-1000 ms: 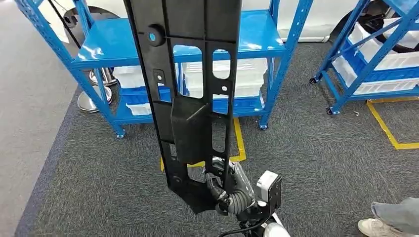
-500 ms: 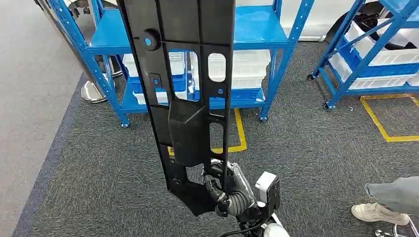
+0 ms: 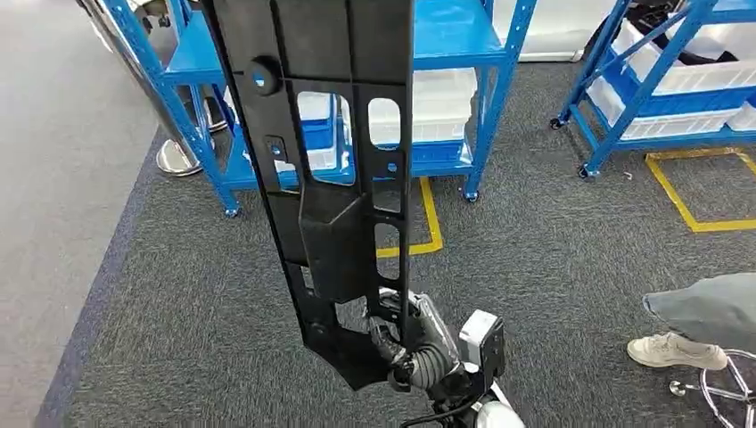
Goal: Take the parts from the cabinet and place them on the table.
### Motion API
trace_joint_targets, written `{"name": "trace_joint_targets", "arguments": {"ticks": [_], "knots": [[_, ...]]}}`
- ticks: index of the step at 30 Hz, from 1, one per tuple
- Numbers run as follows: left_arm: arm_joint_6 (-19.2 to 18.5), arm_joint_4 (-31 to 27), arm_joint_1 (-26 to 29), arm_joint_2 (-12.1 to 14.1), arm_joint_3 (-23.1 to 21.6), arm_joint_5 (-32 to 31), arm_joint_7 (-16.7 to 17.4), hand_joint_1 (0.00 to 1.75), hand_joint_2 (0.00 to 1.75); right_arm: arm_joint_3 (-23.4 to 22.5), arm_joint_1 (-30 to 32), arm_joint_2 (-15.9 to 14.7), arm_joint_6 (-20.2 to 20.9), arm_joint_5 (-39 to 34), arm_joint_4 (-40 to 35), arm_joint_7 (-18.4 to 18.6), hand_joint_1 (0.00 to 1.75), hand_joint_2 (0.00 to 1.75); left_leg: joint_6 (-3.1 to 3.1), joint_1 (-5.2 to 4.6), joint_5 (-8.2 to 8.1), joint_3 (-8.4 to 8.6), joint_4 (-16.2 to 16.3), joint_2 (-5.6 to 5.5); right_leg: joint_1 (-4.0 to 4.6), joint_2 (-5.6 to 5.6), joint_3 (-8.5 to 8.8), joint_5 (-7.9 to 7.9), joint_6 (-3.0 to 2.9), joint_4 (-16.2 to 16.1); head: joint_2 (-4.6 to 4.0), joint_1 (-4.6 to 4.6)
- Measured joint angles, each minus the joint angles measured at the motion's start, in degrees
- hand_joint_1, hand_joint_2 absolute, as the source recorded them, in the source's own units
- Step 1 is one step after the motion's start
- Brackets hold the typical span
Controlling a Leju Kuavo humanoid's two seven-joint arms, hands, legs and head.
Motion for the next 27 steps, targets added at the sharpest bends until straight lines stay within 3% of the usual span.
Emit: {"name": "trace_joint_targets", "arguments": {"ticks": [2,3,5,6,8,9,10,11,13,14,15,16,18,19,20,23,24,25,27], "knots": [[0.0,0.0,0.0,0.02,-0.13,0.0,-0.29,0.0,1.75,0.0,0.01,-0.02,-0.02,0.55,0.0,-0.22,1.75,1.75,0.02,0.05,5.78,3.6,-2.61,-0.01,-0.1,-0.13,-1.98,1.3,0.33,0.49,0.0,0.0],[0.0,0.0,-0.01,0.07,-0.22,0.0,-0.46,0.0,1.75,0.0,0.0,-0.02,-0.04,0.86,-0.02,-0.33,1.75,1.75,0.17,0.05,6.36,7.19,-7.0,-0.01,-0.14,-0.1,-2.8,1.85,0.55,0.77,0.0,0.0],[0.0,0.0,-0.15,0.09,-0.33,-0.02,-0.55,0.0,1.75,0.0,-0.01,-0.02,-0.04,1.01,-0.06,-0.46,1.75,1.75,0.73,-0.33,1.68,15.42,-18.51,-0.07,0.12,-0.01,-3.5,2.48,1.11,1.46,0.0,0.0],[0.0,0.0,-0.26,0.13,-0.37,-0.02,-0.64,0.0,1.75,0.0,-0.01,-0.02,-0.07,1.05,-0.15,-0.55,1.75,1.75,1.32,-0.35,0.1,16.02,-20.89,-0.03,0.2,-0.13,-3.63,2.88,1.49,1.68,0.0,0.04],[-0.02,0.0,-0.24,0.13,-0.39,0.0,-0.64,0.0,1.75,0.02,-0.04,-0.04,-0.07,1.07,-0.17,-0.68,1.75,1.75,2.24,-0.64,0.6,15.6,-20.48,-0.04,-0.09,-0.24,-3.62,3.82,2.24,1.26,0.0,0.02],[-0.02,0.0,-0.13,0.11,-0.39,0.0,-0.64,0.0,1.75,0.02,-0.01,-0.09,-0.07,1.1,-0.17,-0.68,1.75,1.75,2.99,-0.11,1.55,15.49,-21.18,0.16,0.16,-0.22,-3.94,3.86,2.63,1.64,0.0,0.09],[-0.02,0.02,-0.14,0.07,-0.42,0.0,-0.64,0.0,1.75,0.02,0.03,-0.13,-0.07,1.14,-0.15,-0.7,1.75,1.75,3.31,-0.19,2.0,15.11,-21.12,0.35,-0.09,0.14,-4.58,2.45,2.89,2.75,0.0,0.02],[-0.02,0.0,-0.09,0.09,-0.42,0.0,-0.57,0.0,1.75,0.02,0.02,-0.15,-0.04,1.18,-0.17,-0.74,1.75,1.75,3.88,-0.17,2.36,14.53,-21.05,0.45,-0.13,0.34,-5.79,-0.29,3.0,5.68,0.0,0.13],[-0.11,0.0,-0.06,0.09,-0.42,0.0,-0.57,0.0,1.75,0.02,0.17,-0.22,-0.04,1.23,-0.15,-0.79,1.75,1.75,4.14,-0.27,3.19,13.39,-20.85,0.59,-0.29,0.46,-9.28,-5.81,3.41,15.28,0.0,0.07],[-0.15,0.0,-0.03,0.09,-0.42,0.02,-0.59,0.0,1.75,0.02,0.26,-0.28,-0.04,1.23,-0.15,-0.79,1.75,1.75,4.07,-0.29,3.59,12.87,-20.68,0.57,-0.36,0.47,-10.34,-7.28,3.57,19.03,0.0,0.07],[-0.17,0.0,0.0,0.09,-0.42,0.04,-0.64,0.0,1.75,0.04,0.31,-0.33,-0.04,1.27,-0.15,-0.79,1.75,1.75,3.97,-0.29,3.88,12.38,-20.48,0.54,-0.47,0.47,-10.01,-7.16,3.63,19.57,0.0,0.07],[-0.2,0.0,0.04,0.09,-0.42,0.13,-0.7,0.0,1.75,0.04,0.3,-0.39,-0.04,1.4,-0.15,-0.81,1.75,1.75,3.85,-0.27,4.01,11.99,-20.26,0.49,-0.6,0.46,-8.32,-5.99,3.64,17.61,0.0,0.07],[-0.35,0.02,0.06,0.07,-0.42,0.2,-0.75,0.0,1.75,0.04,0.27,-0.42,-0.04,1.69,-0.17,-0.99,1.75,1.75,3.65,-0.21,4.02,11.46,-19.49,0.45,-0.72,0.44,-1.96,-2.15,3.44,8.04,0.0,0.07],[-0.5,0.02,0.04,0.07,-0.42,0.2,-0.88,0.0,1.75,0.04,0.22,-0.42,-0.04,1.8,-0.24,-1.09,1.75,1.75,3.39,-0.19,3.86,11.18,-18.99,0.45,-0.72,0.45,0.86,-1.37,3.18,3.38,0.0,0.09],[-0.63,0.02,-0.06,0.07,-0.39,0.2,-0.9,0.0,1.75,0.04,0.15,-0.39,-0.04,1.86,-0.3,-1.12,1.75,1.75,2.89,-0.61,3.57,10.53,-18.13,0.44,-0.29,0.45,1.13,-2.17,2.93,2.09,0.0,0.09],[-0.77,0.02,-0.03,0.07,-0.39,0.2,-1.05,0.0,1.75,0.04,0.22,-0.42,-0.04,1.9,-0.41,-1.2,1.75,1.75,1.9,-0.36,4.06,10.29,-18.34,0.47,-0.07,0.6,0.56,-1.77,2.05,2.37,0.0,0.02],[-0.81,0.02,-0.04,0.09,-0.39,0.2,-1.12,0.0,1.75,0.04,0.22,-0.42,-0.07,1.93,-0.54,-1.22,1.75,1.75,1.55,-0.38,4.02,10.25,-18.22,0.44,-0.36,0.56,0.52,-1.39,1.48,1.9,0.0,0.02],[-0.81,0.02,-0.02,0.11,-0.39,0.2,-1.23,0.0,1.75,0.07,0.21,-0.42,-0.07,1.93,-0.61,-1.23,1.75,1.75,1.26,-0.17,3.09,9.82,-17.32,0.29,-0.58,0.43,0.56,-1.13,1.11,1.66,0.0,0.02],[-0.83,0.02,-0.01,0.11,-0.39,0.2,-1.38,0.0,1.75,0.11,0.15,-0.37,-0.04,1.93,-0.76,-1.29,1.75,1.75,0.67,-0.01,-1.54,6.79,-10.48,0.24,-0.6,0.37,0.1,-0.84,0.64,1.66,0.0,0.0]]}}
